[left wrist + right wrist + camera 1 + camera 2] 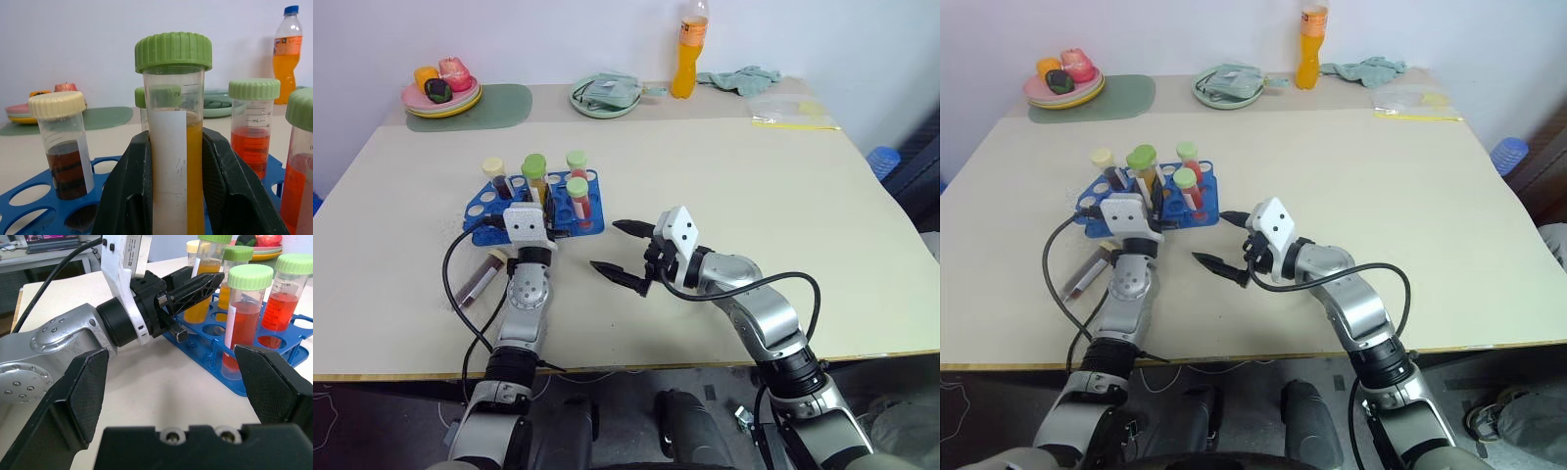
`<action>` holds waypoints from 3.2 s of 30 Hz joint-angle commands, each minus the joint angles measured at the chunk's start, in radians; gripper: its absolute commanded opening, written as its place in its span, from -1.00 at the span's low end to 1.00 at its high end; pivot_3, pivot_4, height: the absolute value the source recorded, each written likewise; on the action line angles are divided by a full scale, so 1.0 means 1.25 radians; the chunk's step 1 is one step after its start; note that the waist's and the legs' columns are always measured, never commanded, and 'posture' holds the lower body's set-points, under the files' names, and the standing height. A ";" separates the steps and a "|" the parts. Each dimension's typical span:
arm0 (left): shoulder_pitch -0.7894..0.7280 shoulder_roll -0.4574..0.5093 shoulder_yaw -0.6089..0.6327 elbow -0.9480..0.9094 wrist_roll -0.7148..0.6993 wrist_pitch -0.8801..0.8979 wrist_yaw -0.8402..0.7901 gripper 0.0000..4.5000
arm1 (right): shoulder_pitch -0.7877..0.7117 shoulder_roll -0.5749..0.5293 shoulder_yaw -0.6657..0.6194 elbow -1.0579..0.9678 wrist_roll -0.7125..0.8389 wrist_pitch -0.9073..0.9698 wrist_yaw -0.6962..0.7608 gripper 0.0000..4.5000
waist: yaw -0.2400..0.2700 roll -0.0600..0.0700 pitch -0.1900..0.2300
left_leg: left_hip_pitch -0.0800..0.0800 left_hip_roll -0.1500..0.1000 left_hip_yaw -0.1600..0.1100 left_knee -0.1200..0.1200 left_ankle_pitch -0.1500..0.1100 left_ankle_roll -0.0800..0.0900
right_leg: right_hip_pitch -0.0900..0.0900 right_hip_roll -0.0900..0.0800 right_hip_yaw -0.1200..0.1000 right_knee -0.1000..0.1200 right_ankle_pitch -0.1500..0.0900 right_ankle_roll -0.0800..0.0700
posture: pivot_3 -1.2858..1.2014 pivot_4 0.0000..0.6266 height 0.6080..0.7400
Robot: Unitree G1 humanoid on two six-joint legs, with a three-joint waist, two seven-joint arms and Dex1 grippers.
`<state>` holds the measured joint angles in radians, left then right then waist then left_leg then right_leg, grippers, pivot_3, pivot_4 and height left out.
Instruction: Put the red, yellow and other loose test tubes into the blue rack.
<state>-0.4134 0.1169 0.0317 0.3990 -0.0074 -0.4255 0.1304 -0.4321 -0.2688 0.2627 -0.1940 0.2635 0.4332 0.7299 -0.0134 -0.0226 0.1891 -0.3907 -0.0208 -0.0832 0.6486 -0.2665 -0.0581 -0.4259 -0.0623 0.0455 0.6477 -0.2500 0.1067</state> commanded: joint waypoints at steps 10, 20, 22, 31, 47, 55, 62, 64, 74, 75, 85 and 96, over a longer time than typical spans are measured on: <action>0.127 0.035 0.098 -0.367 -0.079 0.124 -0.038 0.97 | -0.006 0.007 -0.015 -0.032 0.025 -0.007 0.001 1.00 | -0.007 0.000 0.000 | 0.000 0.000 0.000 0.000 0.000 0.000 | 0.000 0.000 0.000 0.000 0.000 0.000 | 0.03 -0.52 1.00; 0.204 0.340 0.338 -0.772 -0.459 0.752 -0.133 0.97 | -0.005 0.008 -0.009 -0.021 0.038 -0.005 0.015 1.00 | -0.006 0.000 0.000 | 0.001 0.000 -0.001 0.000 0.000 0.001 | 0.001 0.000 -0.001 0.001 0.000 0.000 | 0.03 -0.52 1.00; 0.242 0.471 0.383 -0.781 -0.543 0.965 -0.179 0.97 | -0.015 0.012 -0.005 -0.009 0.037 -0.012 0.022 1.00 | -0.012 0.000 0.000 | 0.002 0.001 -0.001 0.000 0.000 0.001 | 0.001 0.001 0.000 0.002 0.000 0.000 | 0.03 -0.52 1.00; 0.154 0.876 0.240 -0.641 -0.717 1.515 -0.393 0.97 | -0.035 0.019 0.006 0.023 0.029 -0.032 0.046 1.00 | -0.023 0.000 0.002 | 0.001 0.001 -0.002 -0.001 0.000 0.001 | 0.001 0.002 -0.001 0.002 -0.001 0.000 | 0.03 -0.52 1.00; -0.319 0.816 -0.391 -0.299 -0.428 1.492 -0.660 0.87 | -0.019 0.029 0.015 0.007 0.021 -0.039 0.020 1.00 | -0.025 0.000 0.002 | 0.000 0.001 0.000 -0.001 0.000 0.001 | -0.001 0.002 0.000 0.001 -0.001 -0.001 | 0.03 -0.52 1.00; -0.281 0.838 -0.370 -0.314 -0.394 1.469 -0.726 -0.67 | -0.015 0.031 0.015 -0.001 0.022 -0.038 0.005 1.00 | -0.026 0.000 0.002 | 0.000 0.001 0.000 -0.001 0.000 0.001 | -0.001 0.002 0.000 0.001 -0.001 0.000 | 0.03 -0.52 1.00; 0.030 0.918 0.087 -0.400 -0.411 1.195 -0.774 -0.67 | 0.001 -0.030 0.012 -0.042 0.075 0.009 0.086 1.00 | -0.030 0.000 0.002 | -0.001 0.002 -0.001 -0.001 0.000 0.001 | -0.003 0.001 0.000 0.001 -0.001 -0.001 | 0.03 -0.52 1.00; 0.088 0.850 0.251 -0.423 -0.406 1.136 -0.731 -0.67 | -0.001 -0.045 0.016 -0.044 0.087 0.019 0.108 1.00 | -0.023 0.000 0.002 | -0.001 0.002 0.000 -0.001 0.000 0.001 | -0.002 0.000 0.000 0.001 -0.001 -0.001 | 0.03 -0.52 1.00; 0.031 0.328 0.349 -0.656 -0.184 0.750 -0.197 -0.67 | -0.040 -0.022 0.037 0.007 0.084 0.004 0.155 1.00 | 0.002 -0.003 0.000 | 0.000 0.000 -0.001 0.001 -0.001 0.001 | 0.000 -0.002 -0.001 0.001 0.000 0.000 | 0.03 -0.52 1.00; 0.041 0.303 0.292 -0.661 -0.117 0.694 -0.161 -0.67 | -0.043 -0.019 0.038 0.010 0.083 0.003 0.156 1.00 | 0.003 -0.003 0.000 | 0.000 0.000 -0.001 0.001 -0.001 0.001 | 0.000 -0.002 -0.001 0.001 0.000 0.000 | 0.03 -0.52 1.00; 0.059 0.078 0.115 -0.515 0.050 0.543 0.017 -0.67 | -0.031 -0.018 0.024 -0.003 0.072 0.002 0.130 1.00 | -0.003 -0.004 0.000 | 0.000 0.000 0.000 0.000 -0.001 0.001 | -0.001 0.000 0.000 0.001 0.000 0.000 | 0.03 -0.52 1.00; 0.040 0.065 0.089 -0.435 0.064 0.550 0.002 -0.67 | -0.014 -0.021 0.016 -0.030 0.076 0.012 0.091 1.00 | -0.001 -0.004 0.000 | 0.000 0.000 0.000 0.001 -0.001 0.001 | -0.001 0.000 0.000 0.001 0.000 0.000 | 0.03 -0.52 1.00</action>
<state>-0.3505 0.1982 0.1493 -0.1368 0.0648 0.2813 0.1363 -0.4494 -0.2976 0.2981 -0.1788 0.3465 0.4520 0.8481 -0.0140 -0.0273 0.1887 -0.3911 -0.0207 -0.0836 0.6498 -0.2671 -0.0572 -0.4266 -0.0627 0.0449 0.6495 -0.2498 0.1067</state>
